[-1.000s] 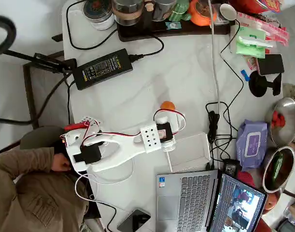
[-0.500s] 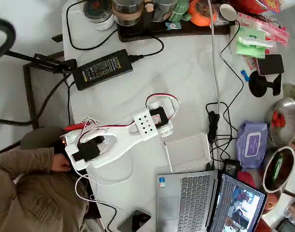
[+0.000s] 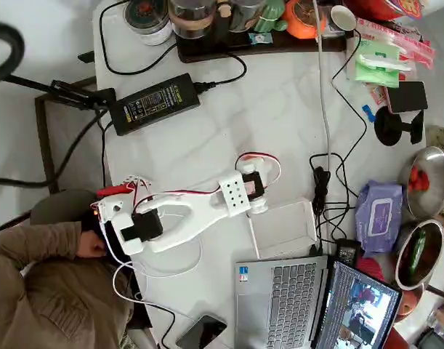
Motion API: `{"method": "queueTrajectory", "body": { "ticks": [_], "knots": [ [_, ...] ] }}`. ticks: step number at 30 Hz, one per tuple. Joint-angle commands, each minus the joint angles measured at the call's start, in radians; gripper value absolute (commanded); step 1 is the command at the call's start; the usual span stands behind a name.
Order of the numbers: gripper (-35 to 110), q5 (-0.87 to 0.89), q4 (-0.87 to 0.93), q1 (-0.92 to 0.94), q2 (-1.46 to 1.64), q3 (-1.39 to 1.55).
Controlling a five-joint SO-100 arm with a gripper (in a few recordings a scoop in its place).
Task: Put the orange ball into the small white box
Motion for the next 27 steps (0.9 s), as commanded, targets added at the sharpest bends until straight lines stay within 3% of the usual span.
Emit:
{"method": "queueTrajectory", "body": {
  "ticks": [1, 27],
  "knots": [
    [34, -0.009, -0.026, -0.012, -0.002, -0.008],
    [34, -0.012, -0.083, -0.011, -0.063, -0.014]
  ]
}}
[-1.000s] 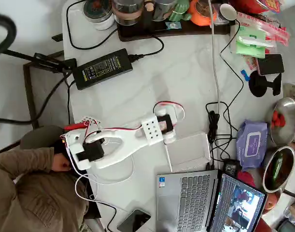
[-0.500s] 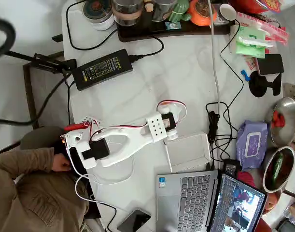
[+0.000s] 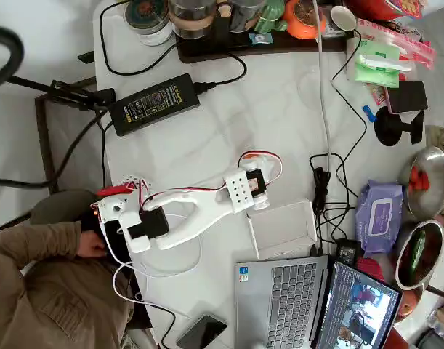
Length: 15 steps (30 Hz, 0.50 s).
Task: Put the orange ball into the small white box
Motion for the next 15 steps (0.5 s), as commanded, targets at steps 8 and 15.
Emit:
{"method": "queueTrajectory", "body": {
  "ticks": [8, 15],
  "knots": [
    [34, -0.012, 0.006, -0.012, 0.006, -0.008],
    [33, -0.012, 0.006, -0.012, 0.006, -0.006]
  ]
}}
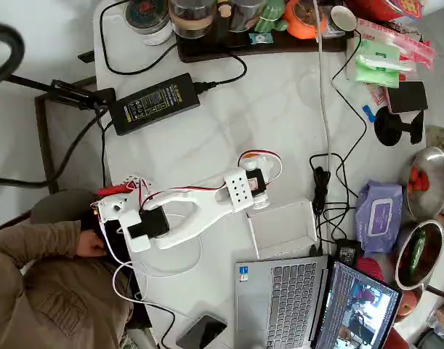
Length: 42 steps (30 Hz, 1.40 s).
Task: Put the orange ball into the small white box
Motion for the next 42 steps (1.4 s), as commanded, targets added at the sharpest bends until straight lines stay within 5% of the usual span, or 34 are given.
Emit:
{"method": "queueTrajectory", "body": {
  "ticks": [1, 13, 22, 31, 42],
  "knots": [
    [33, -0.012, 0.006, -0.011, 0.006, -0.006],
    [33, -0.012, 0.005, -0.011, -0.072, -0.020],
    [9, -0.009, 0.005, -0.011, -0.071, -0.020],
    [8, -0.002, 0.006, -0.012, -0.064, -0.023],
    [8, -0.005, 0.061, 0.008, 0.253, -0.094]
  ]
}}
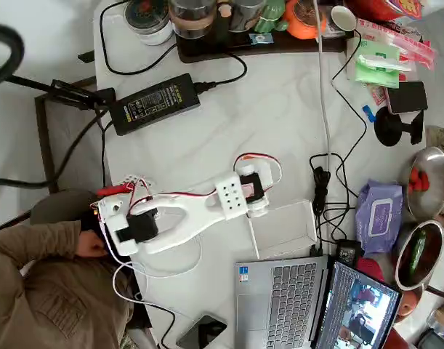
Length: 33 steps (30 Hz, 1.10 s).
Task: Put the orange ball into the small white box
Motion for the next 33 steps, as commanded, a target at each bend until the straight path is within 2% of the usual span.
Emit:
{"method": "queueTrajectory", "body": {
  "ticks": [1, 13, 33],
  "knots": [
    [8, -0.008, 0.011, 0.028, 0.124, -0.034],
    [8, -0.011, 0.011, 0.258, 0.219, -0.095],
    [8, -0.015, 0.009, 0.491, 0.207, -0.135]
  ]
}}
